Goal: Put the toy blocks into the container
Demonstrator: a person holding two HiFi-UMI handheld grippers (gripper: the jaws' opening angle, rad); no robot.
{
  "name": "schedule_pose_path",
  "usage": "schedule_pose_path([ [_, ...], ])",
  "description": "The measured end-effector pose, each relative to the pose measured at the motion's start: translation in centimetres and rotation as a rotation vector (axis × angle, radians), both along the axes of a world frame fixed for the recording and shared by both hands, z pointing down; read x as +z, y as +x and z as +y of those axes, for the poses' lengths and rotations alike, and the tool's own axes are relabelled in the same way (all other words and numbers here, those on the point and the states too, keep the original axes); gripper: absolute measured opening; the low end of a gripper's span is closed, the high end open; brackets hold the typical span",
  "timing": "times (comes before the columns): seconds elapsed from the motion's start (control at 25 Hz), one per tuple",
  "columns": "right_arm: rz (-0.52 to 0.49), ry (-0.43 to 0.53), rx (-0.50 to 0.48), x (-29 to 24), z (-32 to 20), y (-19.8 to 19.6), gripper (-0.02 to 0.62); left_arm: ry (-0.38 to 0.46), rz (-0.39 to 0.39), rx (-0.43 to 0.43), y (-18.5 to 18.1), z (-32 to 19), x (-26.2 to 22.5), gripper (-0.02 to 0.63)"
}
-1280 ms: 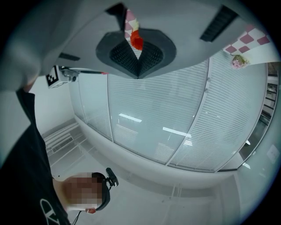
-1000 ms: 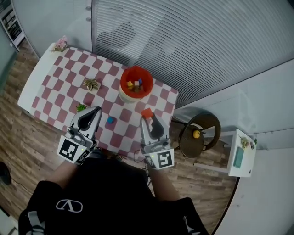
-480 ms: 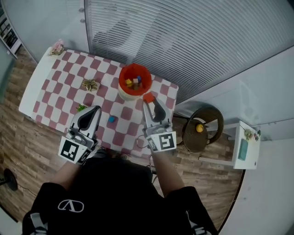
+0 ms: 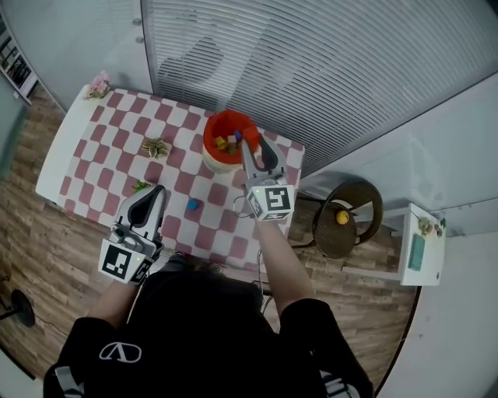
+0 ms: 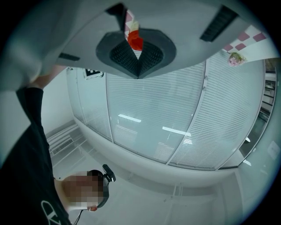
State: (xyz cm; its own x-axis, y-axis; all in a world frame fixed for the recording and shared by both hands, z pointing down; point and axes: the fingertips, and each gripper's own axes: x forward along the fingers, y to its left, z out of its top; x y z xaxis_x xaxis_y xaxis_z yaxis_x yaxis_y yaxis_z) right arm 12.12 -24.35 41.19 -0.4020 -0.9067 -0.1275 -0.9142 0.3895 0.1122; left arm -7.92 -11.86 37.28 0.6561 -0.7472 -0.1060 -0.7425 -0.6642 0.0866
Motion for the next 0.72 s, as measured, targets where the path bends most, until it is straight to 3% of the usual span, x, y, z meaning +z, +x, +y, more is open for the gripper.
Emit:
schedule_pose_path([
  [0.44, -0.008, -0.05, 0.04, 2.2, -4.1, 1.2, 0.138, -0.002, -0.008, -0.043, -1.4, -0.3, 0.2, 0.005],
  [0.72, 0.0, -0.171, 0.051, 7.0, -7.1, 1.2, 0.138, -0.018, -0.017, -0.046, -1.8, -0.4, 0.9, 0.005],
])
